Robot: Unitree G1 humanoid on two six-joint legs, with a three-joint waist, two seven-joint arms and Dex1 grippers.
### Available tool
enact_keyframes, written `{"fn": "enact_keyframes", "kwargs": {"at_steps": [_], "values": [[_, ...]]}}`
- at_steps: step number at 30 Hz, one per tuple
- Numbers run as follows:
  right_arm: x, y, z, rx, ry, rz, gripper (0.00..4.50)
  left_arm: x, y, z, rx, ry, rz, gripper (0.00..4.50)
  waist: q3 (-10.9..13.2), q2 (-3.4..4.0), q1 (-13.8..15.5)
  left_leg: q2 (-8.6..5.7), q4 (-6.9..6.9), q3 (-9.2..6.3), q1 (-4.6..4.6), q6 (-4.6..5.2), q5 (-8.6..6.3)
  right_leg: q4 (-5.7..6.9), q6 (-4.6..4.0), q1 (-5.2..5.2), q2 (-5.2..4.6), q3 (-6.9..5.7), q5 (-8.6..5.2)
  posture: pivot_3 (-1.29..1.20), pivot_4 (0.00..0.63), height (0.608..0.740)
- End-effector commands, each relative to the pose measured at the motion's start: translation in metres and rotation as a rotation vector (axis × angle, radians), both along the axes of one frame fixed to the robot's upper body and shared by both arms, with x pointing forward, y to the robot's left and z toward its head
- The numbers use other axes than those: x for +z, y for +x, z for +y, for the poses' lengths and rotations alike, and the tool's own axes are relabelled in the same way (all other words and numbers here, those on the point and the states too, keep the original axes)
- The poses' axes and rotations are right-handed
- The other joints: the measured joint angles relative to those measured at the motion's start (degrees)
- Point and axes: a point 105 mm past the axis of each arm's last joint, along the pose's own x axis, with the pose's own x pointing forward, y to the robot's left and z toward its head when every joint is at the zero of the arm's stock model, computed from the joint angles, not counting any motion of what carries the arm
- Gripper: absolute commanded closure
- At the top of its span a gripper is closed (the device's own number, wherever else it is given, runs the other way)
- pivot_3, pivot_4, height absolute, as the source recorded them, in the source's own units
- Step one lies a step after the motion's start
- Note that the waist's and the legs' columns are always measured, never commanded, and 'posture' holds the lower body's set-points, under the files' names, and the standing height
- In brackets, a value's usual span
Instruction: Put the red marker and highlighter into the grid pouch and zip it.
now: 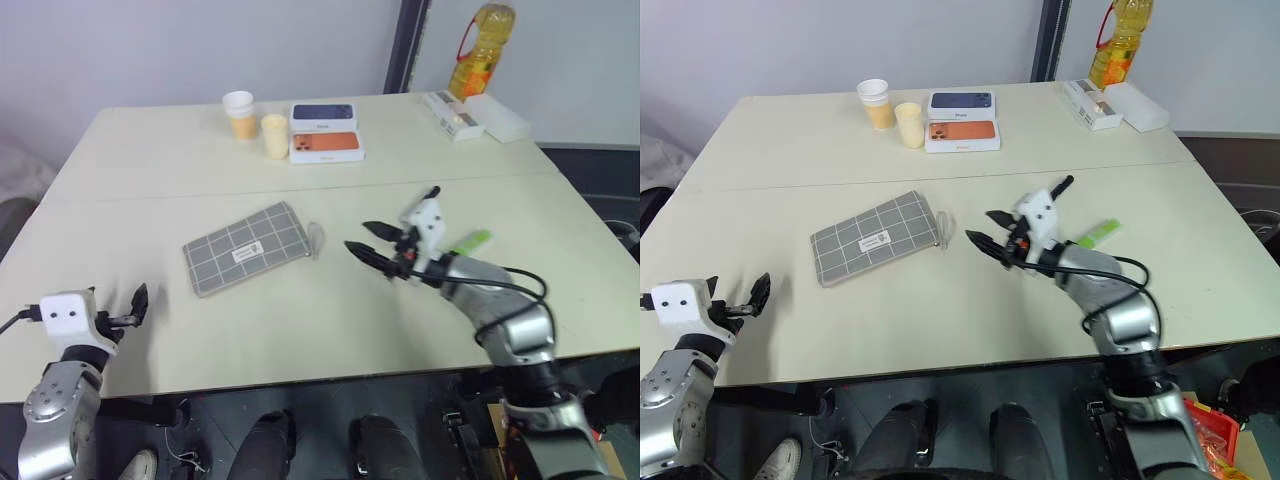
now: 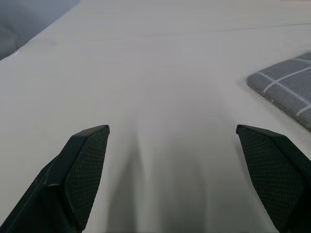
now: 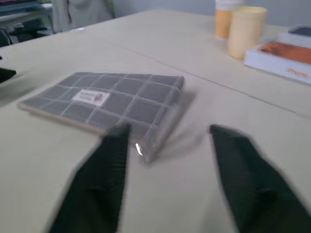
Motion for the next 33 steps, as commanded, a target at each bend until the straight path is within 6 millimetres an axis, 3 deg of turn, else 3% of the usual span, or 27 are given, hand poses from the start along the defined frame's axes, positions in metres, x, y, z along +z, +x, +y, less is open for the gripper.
{"fn": "enact_keyframes", "kwargs": {"at_steps": [1, 3, 8, 11, 16, 20, 23, 33], "values": [[0.003, 0.011, 0.027, -0.016, -0.007, -0.027, 3.62, 0.012, 0.002, -0.002, -0.039, 0.079, -0.022, 0.0, 0.0, -0.03, -0.1, 0.0, 0.0, 0.0, 0.0, 0.0, 0.0, 0.0, 0.0, -0.01, 0.0, 0.01, 0.0, 0.0, 0.15, 0.74], [0.0, 0.018, 0.043, -0.027, -0.03, -0.021, 4.46, 0.011, 0.003, -0.002, -0.045, 0.096, -0.014, 0.0, 0.0, -0.02, -0.2, -0.01, -0.03, 0.02, -0.01, 0.0, 0.0, 0.01, 0.02, -0.05, 0.0, 0.02, 0.01, 0.0, 0.15, 0.74], [-0.006, 0.03, 0.081, -0.031, -0.116, -0.04, 4.46, 0.011, 0.001, 0.003, -0.05, 0.132, 0.001, 0.0, 0.0, -0.01, -0.4, -0.01, -0.09, 0.02, -0.02, -0.01, 0.0, 0.04, 0.16, -0.13, 0.02, 0.02, 0.09, 0.0, 0.15, 0.74], [-0.024, 0.044, 0.095, -0.079, -0.193, 0.033, 4.46, 0.009, -0.002, 0.004, -0.079, 0.191, 0.034, 0.0, 0.0, -0.02, -0.5, -0.02, -0.12, 0.02, -0.02, -0.01, 0.0, 0.07, 0.16, -0.16, 0.02, 0.02, 0.1, 0.0, 0.15, 0.74], [-0.055, 0.057, 0.09, -0.185, -0.193, 0.256, 4.46, 0.008, -0.007, 0.01, -0.116, 0.283, 0.077, 0.0, 0.0, -0.02, -0.4, -0.03, -0.17, 0.01, -0.01, -0.02, 0.0, 0.09, 0.13, -0.32, 0.0, 0.02, 0.09, 0.0, 0.15, 0.74], [-0.057, 0.055, 0.092, -0.17, -0.123, 0.333, 4.46, 0.008, -0.006, 0.012, -0.189, 0.38, 0.113, 0.0, -0.1, -0.07, -0.4, -0.04, -0.21, -0.03, 0.0, -0.03, -0.01, 0.1, 0.0, -0.38, -0.02, 0.0, 0.04, 0.0, 0.15, 0.74], [-0.054, 0.053, 0.096, -0.149, -0.091, 0.342, 4.46, 0.003, -0.004, 0.006, -0.299, 0.508, 0.142, 0.0, -0.1, -0.04, -0.5, -0.04, -0.22, -0.02, 0.01, -0.03, -0.01, 0.1, -0.06, -0.39, -0.03, 0.01, 0.04, 0.0, 0.15, 0.74], [-0.055, 0.045, 0.104, -0.107, -0.125, 0.296, 4.46, 0.0, 0.04, -0.04, -0.729, 1.001, 0.022, 0.0, -0.1, -0.07, -0.7, -0.05, -0.55, 0.12, 0.01, -0.04, 0.01, 0.14, 0.11, -0.69, -0.06, 0.14, 0.16, 0.0, 0.15, 0.74]]}}
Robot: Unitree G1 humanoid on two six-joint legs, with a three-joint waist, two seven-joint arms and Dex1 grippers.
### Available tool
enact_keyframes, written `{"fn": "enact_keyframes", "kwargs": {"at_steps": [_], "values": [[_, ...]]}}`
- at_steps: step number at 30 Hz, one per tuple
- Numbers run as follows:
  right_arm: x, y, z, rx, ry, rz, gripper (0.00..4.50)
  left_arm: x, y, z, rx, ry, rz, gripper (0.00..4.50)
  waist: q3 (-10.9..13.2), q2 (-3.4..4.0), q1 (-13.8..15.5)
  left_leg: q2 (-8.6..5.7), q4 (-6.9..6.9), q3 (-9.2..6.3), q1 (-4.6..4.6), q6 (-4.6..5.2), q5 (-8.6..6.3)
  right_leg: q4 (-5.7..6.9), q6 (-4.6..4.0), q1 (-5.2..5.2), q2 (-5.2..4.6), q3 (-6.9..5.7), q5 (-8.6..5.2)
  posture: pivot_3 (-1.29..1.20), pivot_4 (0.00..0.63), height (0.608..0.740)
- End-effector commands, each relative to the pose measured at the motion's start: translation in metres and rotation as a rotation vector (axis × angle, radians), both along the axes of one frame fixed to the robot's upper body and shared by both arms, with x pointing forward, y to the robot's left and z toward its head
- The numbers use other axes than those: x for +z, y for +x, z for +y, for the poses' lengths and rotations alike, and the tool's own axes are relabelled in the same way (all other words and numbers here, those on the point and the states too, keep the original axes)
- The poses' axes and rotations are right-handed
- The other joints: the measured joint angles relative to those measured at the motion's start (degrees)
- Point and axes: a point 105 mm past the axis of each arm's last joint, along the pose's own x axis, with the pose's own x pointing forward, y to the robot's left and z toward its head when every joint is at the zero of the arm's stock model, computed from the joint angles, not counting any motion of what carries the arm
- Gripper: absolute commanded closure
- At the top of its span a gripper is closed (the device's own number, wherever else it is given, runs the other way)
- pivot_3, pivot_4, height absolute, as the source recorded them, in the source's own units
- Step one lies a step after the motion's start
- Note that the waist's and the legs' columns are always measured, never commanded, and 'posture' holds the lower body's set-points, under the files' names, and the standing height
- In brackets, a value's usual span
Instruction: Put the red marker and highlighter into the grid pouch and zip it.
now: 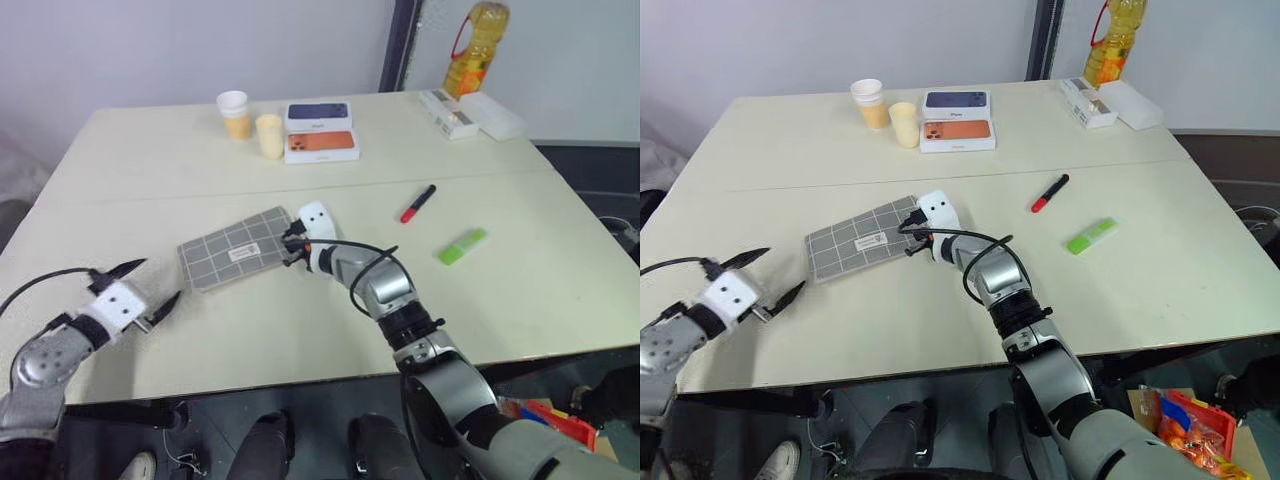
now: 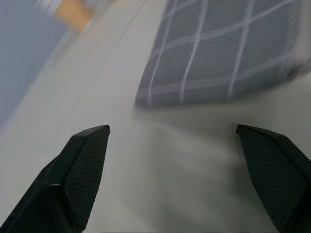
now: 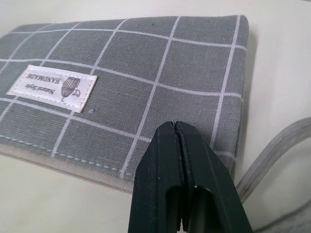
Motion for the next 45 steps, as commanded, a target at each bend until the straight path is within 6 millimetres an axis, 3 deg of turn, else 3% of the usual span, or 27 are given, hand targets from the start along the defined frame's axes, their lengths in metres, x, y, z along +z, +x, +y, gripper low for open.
{"fn": "enact_keyframes", "kwargs": {"at_steps": [1, 6, 9, 12, 19, 24, 27, 31, 37, 45], "values": [[-0.003, -0.004, 0.003, 0.012, -0.015, -0.006, 4.46, -0.003, 0.011, -0.008, -0.128, 0.159, -0.04, 0.0, 0.0, -0.01, 0.1, 0.0, -0.1, 0.0, 0.0, -0.03, 0.02, 0.01, 0.02, -0.05, 0.0, -0.01, 0.01, 0.0, 0.15, 0.74], [-0.003, -0.006, 0.003, 0.01, -0.015, -0.009, 4.46, 0.003, 0.027, -0.025, -0.245, 0.178, -0.104, 0.0, 0.0, -0.01, 0.2, -0.03, -0.28, -0.01, 0.06, -0.09, 0.08, 0.2, 0.04, 0.01, 0.01, -0.02, 0.02, 0.0, 0.15, 0.74], [-0.003, -0.007, 0.003, 0.007, -0.015, -0.01, 4.46, -0.003, 0.027, -0.033, -0.318, 0.215, -0.092, 0.0, 0.0, -0.02, 0.1, -0.05, -0.27, 0.02, 0.05, -0.09, 0.09, 0.25, 0.06, 0.02, 0.02, -0.01, 0.02, 0.0, 0.15, 0.74], [-0.005, -0.008, 0.002, 0.003, -0.019, -0.011, 4.5, -0.003, 0.026, -0.04, -0.381, 0.219, -0.104, 0.83, -0.1, -0.03, 0.1, -0.09, -0.25, 0.08, 0.06, -0.08, 0.1, 0.38, 0.09, -0.01, 0.02, -0.02, 0.01, 0.0, 0.15, 0.74], [-0.006, -0.013, 0.004, 0.01, -0.021, -0.015, 4.5, 0.004, 0.022, -0.046, -0.439, 0.192, -0.16, 4.41, -0.1, -0.04, 0.1, -0.07, -0.2, 0.09, 0.07, -0.08, 0.12, 0.6, 0.1, -0.08, 0.09, -0.01, 0.0, 0.0, 0.15, 0.74], [0.006, -0.008, 0.004, -0.004, 0.015, -0.057, 4.5, 0.001, 0.022, -0.043, -0.397, 0.122, -0.138, 4.47, -0.1, -0.05, 0.0, -0.06, -0.14, 0.09, 0.11, -0.08, 0.12, 0.64, 0.11, -0.03, 0.15, -0.01, -0.01, 0.0, 0.15, 0.74], [0.034, -0.007, -0.003, 0.03, 0.087, -0.156, 4.5, 0.002, 0.022, -0.049, -0.338, -0.033, -0.111, 4.47, 0.0, -0.02, -0.1, -0.05, -0.13, 0.1, 0.11, -0.08, 0.12, 0.64, 0.11, -0.04, 0.15, 0.03, -0.01, 0.0, 0.15, 0.74], [0.054, -0.002, -0.035, 0.008, 0.004, -0.286, 3.19, 0.019, 0.025, -0.062, -0.221, -0.312, -0.111, 4.5, 0.0, 0.0, 0.1, -0.05, -0.07, 0.1, 0.08, -0.08, 0.12, 0.64, 0.12, -0.01, 0.11, 0.06, -0.01, 0.0, 0.15, 0.74], [0.072, -0.014, -0.069, 0.019, -0.019, -0.345, 0.08, 0.023, 0.013, -0.082, -0.142, -0.411, -0.098, 4.5, 0.0, -0.01, -0.1, 0.02, 0.3, -0.01, -0.12, -0.08, 0.11, 0.7, 0.12, -0.02, 0.17, 0.04, -0.02, 0.0, 0.15, 0.74], [0.061, -0.02, -0.078, 0.042, -0.066, -0.306, 0.08, 0.027, 0.012, -0.104, -0.13, -0.473, -0.096, 4.5, 0.0, -0.02, 0.1, 0.04, 0.46, -0.03, -0.11, -0.08, 0.11, 0.73, 0.12, 0.06, 0.24, 0.0, -0.02, 0.0, 0.15, 0.74]]}}
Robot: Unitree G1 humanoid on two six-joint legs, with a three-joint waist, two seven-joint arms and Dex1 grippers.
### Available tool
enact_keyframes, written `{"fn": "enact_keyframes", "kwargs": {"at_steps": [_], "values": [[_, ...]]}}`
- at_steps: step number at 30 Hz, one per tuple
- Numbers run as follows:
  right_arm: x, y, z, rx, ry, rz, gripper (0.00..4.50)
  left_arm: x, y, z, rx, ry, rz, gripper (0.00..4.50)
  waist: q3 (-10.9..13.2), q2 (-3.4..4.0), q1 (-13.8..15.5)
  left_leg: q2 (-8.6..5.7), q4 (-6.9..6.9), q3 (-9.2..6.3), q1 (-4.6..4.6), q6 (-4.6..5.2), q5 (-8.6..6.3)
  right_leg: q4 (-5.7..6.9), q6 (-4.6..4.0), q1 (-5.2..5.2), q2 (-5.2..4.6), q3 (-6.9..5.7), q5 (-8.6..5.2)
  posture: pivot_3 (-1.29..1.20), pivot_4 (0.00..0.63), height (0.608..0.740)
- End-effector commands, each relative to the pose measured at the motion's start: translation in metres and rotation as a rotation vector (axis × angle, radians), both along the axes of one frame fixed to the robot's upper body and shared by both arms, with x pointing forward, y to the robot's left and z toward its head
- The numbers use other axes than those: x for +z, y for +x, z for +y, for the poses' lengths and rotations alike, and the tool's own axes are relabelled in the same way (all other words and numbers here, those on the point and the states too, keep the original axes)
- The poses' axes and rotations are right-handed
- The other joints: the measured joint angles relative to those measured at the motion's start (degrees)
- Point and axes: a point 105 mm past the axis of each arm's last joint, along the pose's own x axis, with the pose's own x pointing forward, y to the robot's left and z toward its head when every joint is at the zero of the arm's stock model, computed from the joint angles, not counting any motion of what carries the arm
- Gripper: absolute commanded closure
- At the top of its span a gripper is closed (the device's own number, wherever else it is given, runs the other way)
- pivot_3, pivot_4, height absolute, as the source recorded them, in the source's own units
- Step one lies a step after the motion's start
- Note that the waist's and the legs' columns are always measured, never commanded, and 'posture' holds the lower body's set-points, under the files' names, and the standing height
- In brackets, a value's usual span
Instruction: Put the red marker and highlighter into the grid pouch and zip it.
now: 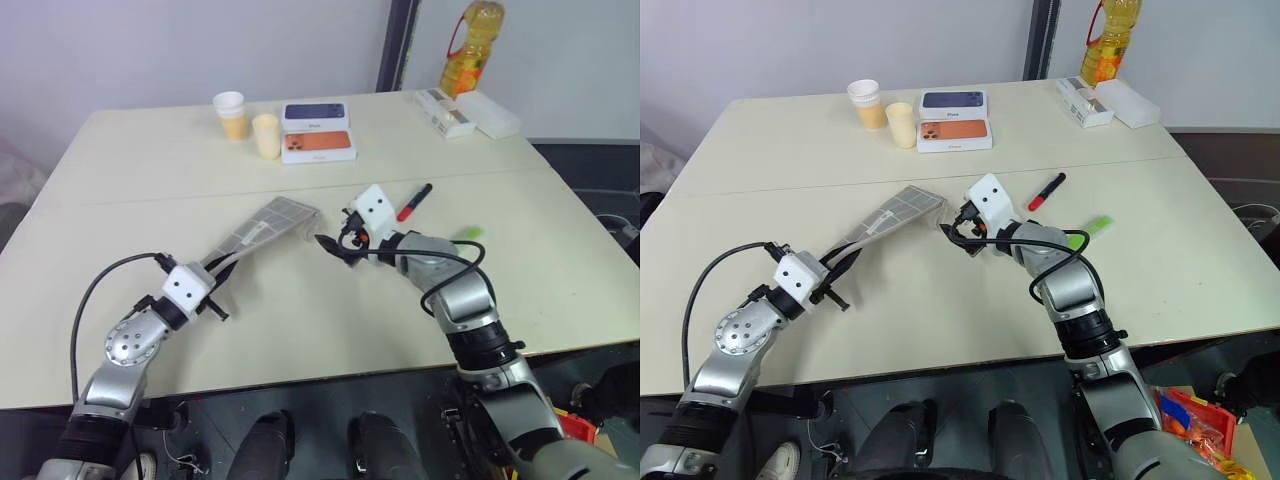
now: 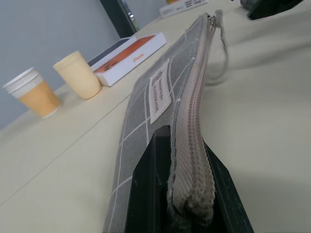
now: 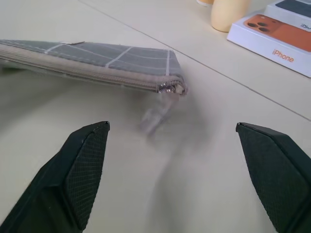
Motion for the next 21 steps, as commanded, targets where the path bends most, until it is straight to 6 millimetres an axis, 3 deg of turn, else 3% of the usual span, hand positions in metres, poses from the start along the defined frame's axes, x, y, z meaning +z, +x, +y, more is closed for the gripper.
{"fn": "enact_keyframes", "kwargs": {"at_steps": [1, 7, 10, 16, 17, 21], "values": [[0.008, -0.002, 0.006, 0.007, 0.033, -0.015, 0.08, 0.012, -0.002, -0.006, -0.006, -0.011, -0.043, 4.5, 0.0, 0.0, 0.1, 0.0, 0.0, 0.0, 0.0, 0.0, 0.0, 0.0, 0.0, 0.0, 0.0, 0.0, 0.0, 0.0, 0.15, 0.74], [0.004, 0.007, 0.007, -0.054, 0.086, 0.032, 0.08, 0.009, -0.005, -0.016, -0.038, -0.009, -0.034, 4.5, 0.0, 0.0, 0.2, 0.0, 0.02, 0.0, 0.0, 0.0, 0.0, -0.01, 0.0, 0.02, -0.01, 0.0, 0.0, 0.0, 0.15, 0.74], [0.004, 0.012, 0.007, -0.082, 0.119, 0.048, 0.85, 0.007, -0.006, -0.019, -0.046, -0.008, -0.031, 4.5, 0.0, 0.0, 0.2, 0.0, 0.03, 0.0, 0.0, 0.0, 0.0, -0.01, 0.0, 0.02, -0.01, 0.0, 0.0, 0.0, 0.15, 0.74], [0.003, 0.014, 0.005, -0.099, 0.119, 0.049, 4.13, 0.005, -0.006, -0.021, -0.048, -0.013, -0.031, 4.5, 0.0, 0.0, 0.2, -0.01, 0.04, 0.01, 0.0, 0.0, 0.0, -0.01, 0.0, 0.03, -0.01, 0.0, 0.0, 0.0, 0.15, 0.74], [0.004, 0.014, 0.005, -0.099, 0.12, 0.048, 4.44, 0.005, -0.006, -0.022, -0.05, -0.013, -0.032, 4.5, 0.0, 0.0, 0.2, -0.01, 0.04, 0.01, 0.0, 0.0, 0.0, -0.01, 0.0, 0.03, -0.01, 0.0, 0.0, 0.0, 0.15, 0.74], [0.006, 0.012, 0.007, -0.084, 0.116, 0.031, 4.44, 0.005, -0.005, -0.024, -0.051, -0.017, -0.034, 4.5, 0.0, 0.0, 0.2, -0.01, 0.04, 0.0, 0.0, 0.0, 0.0, -0.01, 0.0, 0.03, -0.01, 0.0, 0.0, 0.0, 0.15, 0.74]]}}
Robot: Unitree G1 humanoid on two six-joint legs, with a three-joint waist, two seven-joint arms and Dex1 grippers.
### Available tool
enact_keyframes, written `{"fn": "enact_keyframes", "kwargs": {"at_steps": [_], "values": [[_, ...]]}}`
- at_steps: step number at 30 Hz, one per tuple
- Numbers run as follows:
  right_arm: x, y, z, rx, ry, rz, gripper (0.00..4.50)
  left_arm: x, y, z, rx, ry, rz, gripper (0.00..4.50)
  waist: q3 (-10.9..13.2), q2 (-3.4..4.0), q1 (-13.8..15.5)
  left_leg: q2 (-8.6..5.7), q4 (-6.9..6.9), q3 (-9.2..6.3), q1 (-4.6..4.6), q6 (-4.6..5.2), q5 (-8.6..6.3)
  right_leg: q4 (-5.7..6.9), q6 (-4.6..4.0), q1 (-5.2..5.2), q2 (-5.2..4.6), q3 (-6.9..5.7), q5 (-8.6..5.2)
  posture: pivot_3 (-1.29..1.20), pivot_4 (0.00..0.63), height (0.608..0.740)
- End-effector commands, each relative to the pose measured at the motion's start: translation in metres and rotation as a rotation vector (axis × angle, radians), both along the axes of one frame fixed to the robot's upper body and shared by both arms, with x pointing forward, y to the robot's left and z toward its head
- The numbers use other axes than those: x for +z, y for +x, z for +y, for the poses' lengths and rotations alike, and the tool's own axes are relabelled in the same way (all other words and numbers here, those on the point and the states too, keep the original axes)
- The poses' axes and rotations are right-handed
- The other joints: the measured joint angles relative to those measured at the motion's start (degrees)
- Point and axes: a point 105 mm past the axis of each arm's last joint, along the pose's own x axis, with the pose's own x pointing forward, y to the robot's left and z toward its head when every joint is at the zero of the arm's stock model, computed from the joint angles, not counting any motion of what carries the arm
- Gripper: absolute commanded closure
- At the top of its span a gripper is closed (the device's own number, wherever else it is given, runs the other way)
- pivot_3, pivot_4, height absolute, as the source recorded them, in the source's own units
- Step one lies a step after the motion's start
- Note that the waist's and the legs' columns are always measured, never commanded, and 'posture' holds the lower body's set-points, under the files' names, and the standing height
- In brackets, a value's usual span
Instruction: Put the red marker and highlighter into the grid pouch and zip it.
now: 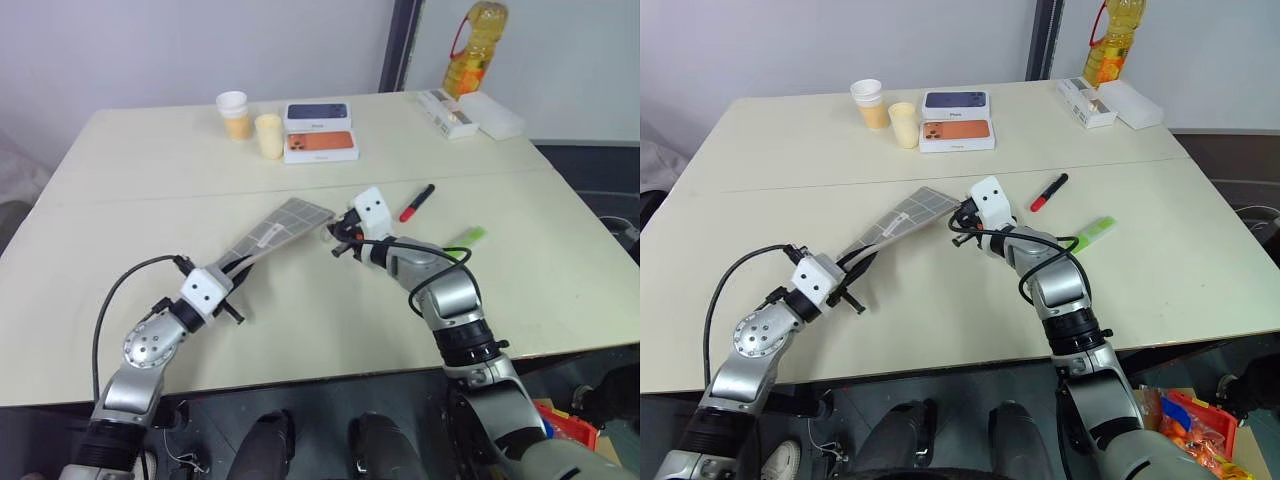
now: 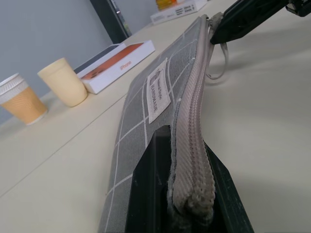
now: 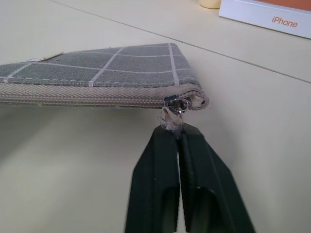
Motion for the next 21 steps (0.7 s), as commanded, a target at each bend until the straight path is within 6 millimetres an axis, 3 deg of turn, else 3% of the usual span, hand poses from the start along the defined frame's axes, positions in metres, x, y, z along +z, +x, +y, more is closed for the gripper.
{"fn": "enact_keyframes", "kwargs": {"at_steps": [1, 6, 18, 21], "values": [[0.02, -0.002, 0.007, 0.044, -0.009, -0.085, 4.44, 0.008, -0.001, -0.004, -0.012, 0.0, -0.038, 4.5, 0.0, 0.0, 0.0, 0.0, 0.0, 0.0, 0.0, 0.0, 0.0, 0.0, 0.0, 0.0, 0.0, 0.0, 0.0, 0.0, 0.15, 0.74], [0.01, -0.025, 0.028, 0.207, -0.169, -0.137, 4.44, 0.005, 0.001, -0.012, -0.013, -0.027, -0.019, 4.5, 0.0, 0.0, 0.0, 0.0, 0.02, 0.01, 0.0, 0.0, 0.0, -0.01, 0.0, 0.01, 0.0, -0.01, 0.0, 0.0, 0.15, 0.74], [0.015, -0.082, 0.097, 0.543, -0.279, -0.248, 4.44, 0.011, 0.008, -0.039, -0.03, -0.075, -0.019, 4.5, 0.0, -0.01, 0.1, -0.01, 0.08, -0.06, 0.0, 0.0, 0.0, -0.01, 0.0, 0.06, 0.0, -0.07, 0.0, 0.0, 0.15, 0.74], [0.015, -0.089, 0.104, 0.585, -0.294, -0.26, 4.44, 0.013, 0.01, -0.042, -0.026, -0.088, -0.021, 4.5, 0.0, -0.02, 0.2, -0.01, 0.13, -0.12, 0.0, 0.0, 0.0, -0.01, 0.0, 0.11, 0.01, -0.13, 0.0, 0.0, 0.15, 0.74]]}}
